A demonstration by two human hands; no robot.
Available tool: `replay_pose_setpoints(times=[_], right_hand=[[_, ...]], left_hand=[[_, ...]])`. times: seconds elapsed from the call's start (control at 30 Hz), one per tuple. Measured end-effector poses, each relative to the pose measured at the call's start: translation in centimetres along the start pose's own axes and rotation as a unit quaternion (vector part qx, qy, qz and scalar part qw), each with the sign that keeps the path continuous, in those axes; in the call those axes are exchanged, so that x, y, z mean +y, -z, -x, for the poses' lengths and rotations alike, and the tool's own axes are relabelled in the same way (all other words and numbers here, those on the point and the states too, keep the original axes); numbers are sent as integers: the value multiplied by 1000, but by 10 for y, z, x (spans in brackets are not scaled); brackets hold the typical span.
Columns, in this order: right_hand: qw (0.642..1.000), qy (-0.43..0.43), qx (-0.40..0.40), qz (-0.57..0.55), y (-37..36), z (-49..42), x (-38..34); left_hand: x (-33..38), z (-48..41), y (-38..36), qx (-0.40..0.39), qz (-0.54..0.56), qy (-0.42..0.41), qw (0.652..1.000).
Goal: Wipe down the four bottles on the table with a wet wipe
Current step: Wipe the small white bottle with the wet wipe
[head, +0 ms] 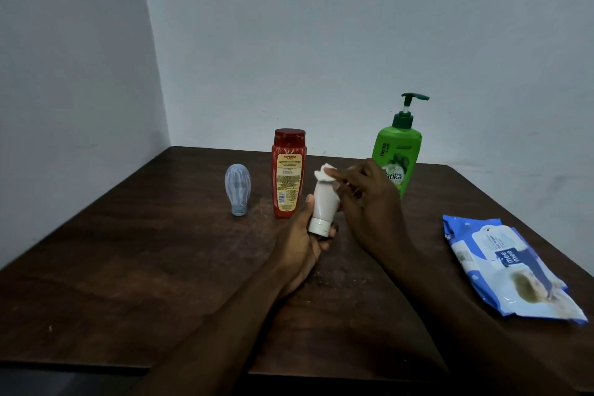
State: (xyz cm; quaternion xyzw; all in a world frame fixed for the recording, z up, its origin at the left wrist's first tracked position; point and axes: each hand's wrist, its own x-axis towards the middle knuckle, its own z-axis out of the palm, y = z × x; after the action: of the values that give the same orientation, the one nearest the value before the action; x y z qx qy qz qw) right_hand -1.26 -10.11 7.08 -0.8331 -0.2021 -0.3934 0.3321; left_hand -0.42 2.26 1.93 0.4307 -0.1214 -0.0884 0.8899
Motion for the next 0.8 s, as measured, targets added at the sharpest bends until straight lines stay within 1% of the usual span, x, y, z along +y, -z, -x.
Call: replay_pose_setpoints(times=[0.1,0.23,0.33,0.43,0.5,0.57,0.7,0.8], right_hand=[[999,34,-37,-6,-6,18,-5],[998,40,-50,-12,-5,37,-4],[997,45,-61,-10,-1,46,-3],[997,44,-65,-22,3,47,-2],[997,31,-56,-37,5,42,1],[999,11,-31,-41,7,33,5],[999,-32,5,-10,7,12,10],[996,-60,39,-45,8,-3,12]], left_hand=[[-3,0,0,12,19,9,1000],[0,1,2,-12,55,21,998],[1,1,3,-32,54,24,998],[1,1,3,-34,48,26,998],[1,0,3,-22,39,33,998],[2,0,3,-16,26,35,999],[4,1,5,7,7,24,1000],[6,1,5,25,-3,18,1000]])
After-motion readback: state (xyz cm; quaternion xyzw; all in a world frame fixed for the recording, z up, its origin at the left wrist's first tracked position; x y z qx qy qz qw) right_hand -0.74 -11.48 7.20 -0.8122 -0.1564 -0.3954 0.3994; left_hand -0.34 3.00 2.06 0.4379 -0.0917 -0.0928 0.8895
